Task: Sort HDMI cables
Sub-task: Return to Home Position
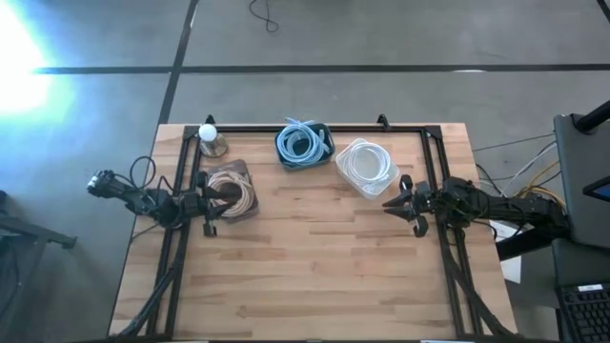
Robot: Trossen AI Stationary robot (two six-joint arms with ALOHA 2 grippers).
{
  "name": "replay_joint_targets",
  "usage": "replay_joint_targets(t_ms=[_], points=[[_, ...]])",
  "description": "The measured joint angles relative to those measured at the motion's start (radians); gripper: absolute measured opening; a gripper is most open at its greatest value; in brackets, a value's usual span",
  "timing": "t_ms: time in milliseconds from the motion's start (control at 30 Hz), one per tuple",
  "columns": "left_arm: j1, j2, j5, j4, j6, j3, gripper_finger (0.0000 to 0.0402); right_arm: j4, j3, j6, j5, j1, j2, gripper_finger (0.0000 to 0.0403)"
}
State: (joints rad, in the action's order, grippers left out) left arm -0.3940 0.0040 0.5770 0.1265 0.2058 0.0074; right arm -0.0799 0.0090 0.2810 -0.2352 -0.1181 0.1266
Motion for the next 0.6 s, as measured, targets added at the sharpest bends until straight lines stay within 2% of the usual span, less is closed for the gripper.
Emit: replay_joint_targets(t_ms=[400,600], points=[[0.0,0.0,0.0,0.0,0.0,0.0,0.0103,0.0,0.0,0.0,0.0,0.0,0.0,0.0091],[0.0,0.0,0.0,0.0,0.0,0.0,0.0103,0.0,0.0,0.0,0.0,0.0,0.0,0.0085]])
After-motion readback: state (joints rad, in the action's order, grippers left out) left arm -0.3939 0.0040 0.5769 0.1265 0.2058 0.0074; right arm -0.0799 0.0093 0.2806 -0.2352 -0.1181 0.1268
